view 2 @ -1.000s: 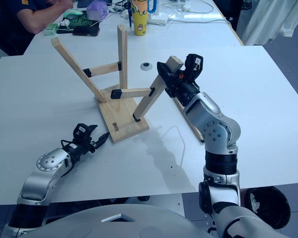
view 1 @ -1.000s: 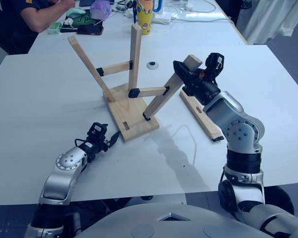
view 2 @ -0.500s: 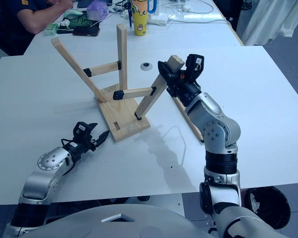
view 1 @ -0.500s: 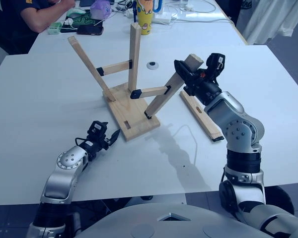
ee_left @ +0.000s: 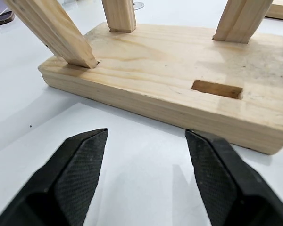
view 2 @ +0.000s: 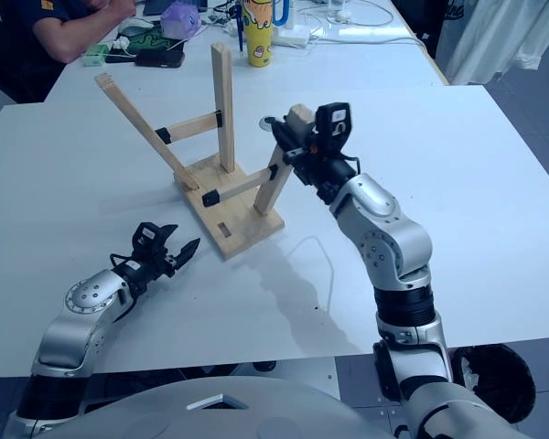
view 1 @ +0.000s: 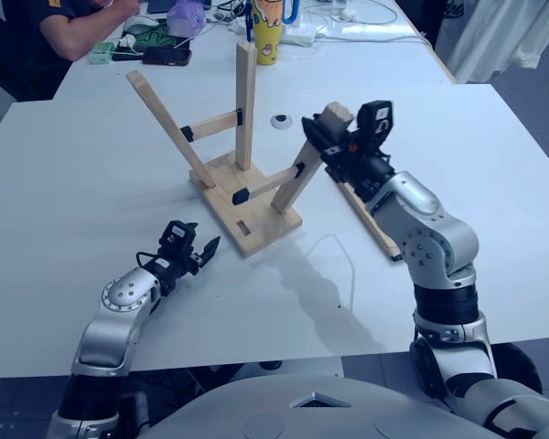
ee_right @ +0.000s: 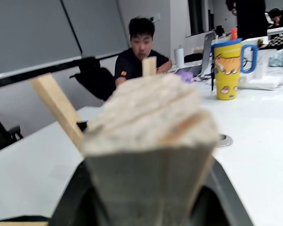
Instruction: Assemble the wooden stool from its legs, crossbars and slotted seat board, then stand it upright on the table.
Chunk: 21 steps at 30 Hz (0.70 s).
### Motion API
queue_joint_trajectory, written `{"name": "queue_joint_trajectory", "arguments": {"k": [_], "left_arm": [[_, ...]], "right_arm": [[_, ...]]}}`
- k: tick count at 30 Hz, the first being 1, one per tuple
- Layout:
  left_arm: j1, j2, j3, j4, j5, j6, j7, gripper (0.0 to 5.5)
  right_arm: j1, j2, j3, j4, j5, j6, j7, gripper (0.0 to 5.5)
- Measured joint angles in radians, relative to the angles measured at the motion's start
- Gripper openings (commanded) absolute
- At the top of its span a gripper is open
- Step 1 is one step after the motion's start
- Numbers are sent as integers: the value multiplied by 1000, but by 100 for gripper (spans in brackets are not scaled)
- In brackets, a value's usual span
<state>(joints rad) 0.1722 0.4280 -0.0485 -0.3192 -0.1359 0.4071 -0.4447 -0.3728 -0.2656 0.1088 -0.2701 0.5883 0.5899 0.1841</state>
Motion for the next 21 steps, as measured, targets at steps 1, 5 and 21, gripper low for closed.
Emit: {"name": "queue_joint_trajectory", "arguments": {"k": [1, 5, 21], "left_arm": [[-5, 2, 0, 0, 0, 1, -1, 304], [-13, 3, 0, 0, 0, 3, -3, 304], [10, 0, 16, -4, 0, 4, 9, 304]], "right_arm": [[1, 0, 1, 5, -7, -8, 8, 103], [6, 9, -5, 11, -14, -22, 24, 103], [-22, 21, -139, 20, 8, 23, 66, 187]]}}
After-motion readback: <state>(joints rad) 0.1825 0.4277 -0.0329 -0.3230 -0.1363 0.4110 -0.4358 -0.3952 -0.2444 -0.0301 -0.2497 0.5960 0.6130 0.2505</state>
